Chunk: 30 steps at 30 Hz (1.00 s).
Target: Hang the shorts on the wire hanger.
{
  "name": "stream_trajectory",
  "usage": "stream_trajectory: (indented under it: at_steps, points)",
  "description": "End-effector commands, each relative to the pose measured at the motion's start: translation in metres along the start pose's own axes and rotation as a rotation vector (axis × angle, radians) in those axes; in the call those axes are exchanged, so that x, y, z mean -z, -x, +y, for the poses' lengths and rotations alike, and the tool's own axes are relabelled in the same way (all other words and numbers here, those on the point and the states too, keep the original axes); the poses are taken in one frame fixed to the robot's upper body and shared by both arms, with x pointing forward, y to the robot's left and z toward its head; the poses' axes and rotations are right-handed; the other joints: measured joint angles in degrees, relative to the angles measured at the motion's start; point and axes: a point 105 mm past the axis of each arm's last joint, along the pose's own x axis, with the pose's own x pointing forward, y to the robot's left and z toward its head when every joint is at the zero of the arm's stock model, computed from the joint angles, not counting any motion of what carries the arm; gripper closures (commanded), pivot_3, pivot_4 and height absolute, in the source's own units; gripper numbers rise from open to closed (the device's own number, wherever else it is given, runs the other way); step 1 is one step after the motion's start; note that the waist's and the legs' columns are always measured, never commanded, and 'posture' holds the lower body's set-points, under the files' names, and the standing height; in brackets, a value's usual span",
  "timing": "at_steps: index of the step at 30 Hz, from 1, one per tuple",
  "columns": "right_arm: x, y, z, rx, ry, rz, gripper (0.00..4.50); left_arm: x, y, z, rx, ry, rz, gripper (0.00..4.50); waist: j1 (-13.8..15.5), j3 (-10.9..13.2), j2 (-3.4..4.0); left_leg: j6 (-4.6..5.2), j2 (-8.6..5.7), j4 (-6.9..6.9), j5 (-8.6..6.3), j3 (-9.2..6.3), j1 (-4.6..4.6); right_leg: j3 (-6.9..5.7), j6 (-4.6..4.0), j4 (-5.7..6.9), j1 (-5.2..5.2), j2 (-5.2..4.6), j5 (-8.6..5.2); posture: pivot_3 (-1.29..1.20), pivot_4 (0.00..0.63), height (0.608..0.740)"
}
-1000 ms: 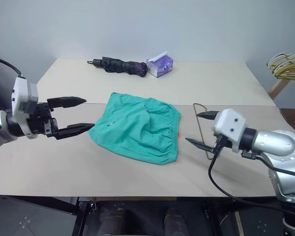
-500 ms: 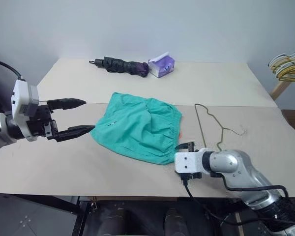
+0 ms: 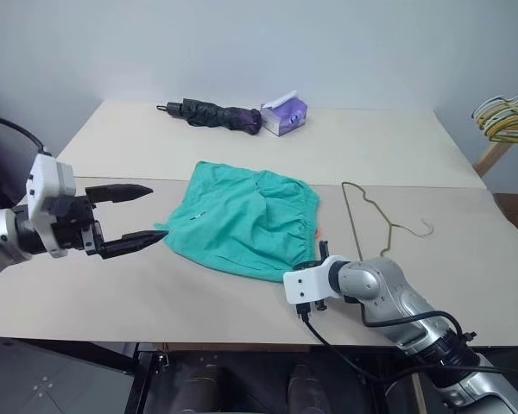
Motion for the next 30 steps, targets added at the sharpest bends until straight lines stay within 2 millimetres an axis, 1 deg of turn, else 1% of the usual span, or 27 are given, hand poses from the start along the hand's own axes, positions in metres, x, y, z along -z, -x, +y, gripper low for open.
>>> stream_trajectory:
  at_steps: [1,3,4,5,8,9,10,13,16,18,19,22,26,29,30]
  points:
    - [0.003,0.012,-0.02,0.063,0.043,-0.001,4.47,0.017,0.01,0.001,-0.012,-0.135,0.093,0.0,-0.1,0.0,0.07,0.0,0.01,-0.02,0.0,0.02,0.01,0.0,-0.02,0.02,-0.01,0.0,-0.01,0.09,0.128,0.74]
    - [0.003,0.014,-0.022,0.069,0.042,-0.014,4.47,0.029,0.013,0.002,-0.017,-0.182,0.137,0.0,0.1,0.2,0.16,0.0,0.02,-0.05,0.0,0.03,0.02,0.0,-0.05,0.03,-0.03,0.0,-0.03,0.08,0.128,0.74]
    - [0.002,0.017,-0.023,0.064,0.051,-0.029,4.47,0.039,0.015,0.006,-0.04,-0.212,0.171,0.0,0.2,0.2,0.17,0.0,0.03,-0.05,0.0,0.02,0.02,0.0,-0.06,0.05,-0.04,0.0,-0.03,0.08,0.128,0.74]
    - [0.002,0.021,-0.024,0.065,0.051,-0.038,4.47,0.049,0.017,0.008,-0.055,-0.263,0.202,0.0,0.2,0.2,0.18,0.0,0.06,-0.05,0.0,0.02,0.02,0.0,-0.06,0.05,-0.05,0.03,-0.04,0.07,0.126,0.74]
    - [0.002,0.029,-0.031,0.083,0.053,-0.061,4.47,0.076,0.02,0.009,-0.032,-0.433,0.292,0.0,0.6,0.2,0.21,0.0,0.07,-0.05,0.0,0.04,0.02,-0.01,-0.12,0.02,-0.04,0.03,-0.07,0.06,0.124,0.74]
    - [0.003,0.031,-0.032,0.085,0.051,-0.062,4.47,0.083,0.02,0.008,-0.022,-0.478,0.308,0.0,0.6,0.2,0.22,0.0,0.07,-0.06,0.0,0.05,0.02,-0.01,-0.13,0.02,-0.04,0.02,-0.08,0.06,0.122,0.74]
    - [0.004,0.032,-0.033,0.089,0.053,-0.063,4.47,0.091,0.02,0.01,-0.027,-0.518,0.333,0.0,0.7,0.2,0.21,0.0,0.08,-0.06,0.0,0.07,0.01,-0.01,-0.14,0.02,-0.05,0.02,-0.08,0.05,0.12,0.74]
    - [0.004,0.034,-0.032,0.092,0.059,-0.068,4.47,0.108,0.015,0.016,-0.046,-0.607,0.368,0.0,0.9,0.2,0.22,-0.01,0.11,-0.06,0.0,0.08,0.01,-0.01,-0.14,0.02,-0.06,0.03,-0.08,0.04,0.112,0.74]
    - [0.002,0.035,-0.032,0.103,0.054,-0.079,4.47,0.124,0.001,0.022,-0.042,-0.703,0.397,0.0,1.0,0.2,0.22,-0.01,0.12,-0.04,0.0,0.08,0.0,-0.03,-0.12,0.05,-0.05,0.06,-0.07,0.04,0.103,0.74]
    - [0.0,0.035,-0.032,0.109,0.052,-0.084,4.47,0.13,-0.009,0.024,-0.045,-0.724,0.387,0.0,1.0,0.2,0.2,-0.01,0.11,-0.04,0.0,0.09,-0.01,-0.03,0.12,0.04,-0.04,0.07,0.07,0.03,0.093,0.74]
    - [0.0,0.035,-0.032,0.109,0.052,-0.084,4.47,0.132,-0.012,0.025,-0.047,-0.722,0.381,0.0,0.9,0.2,0.2,-0.01,0.11,-0.03,0.0,0.09,-0.01,-0.03,0.23,0.05,-0.03,0.06,0.14,0.03,0.091,0.74]
    - [-0.002,0.035,-0.032,0.113,0.053,-0.089,4.47,0.138,-0.034,0.031,-0.05,-0.784,0.37,0.0,1.0,0.2,0.24,-0.01,0.12,-0.03,0.0,0.1,0.02,-0.03,0.29,0.11,-0.03,0.08,0.17,0.02,0.081,0.74]
    - [-0.004,0.035,-0.036,0.132,0.052,-0.092,4.47,0.142,-0.057,0.036,-0.031,-0.805,0.353,0.0,1.0,0.0,0.27,-0.01,0.11,0.08,0.0,0.07,0.05,-0.03,0.36,0.15,0.05,0.14,0.21,0.01,0.071,0.74]
    - [-0.007,0.034,-0.037,0.141,0.048,-0.099,4.5,0.146,-0.071,0.041,-0.018,-0.821,0.359,0.64,0.9,-0.2,0.25,-0.02,0.11,0.12,0.01,0.08,0.07,-0.03,0.38,0.14,0.1,0.15,0.24,0.0,0.068,0.74]
    - [-0.007,0.034,-0.037,0.141,0.05,-0.101,4.5,0.147,-0.076,0.043,-0.02,-0.819,0.361,0.95,0.9,-0.3,0.25,-0.02,0.11,0.12,0.01,0.08,0.08,-0.02,0.38,0.14,0.09,0.15,0.24,0.0,0.066,0.74]
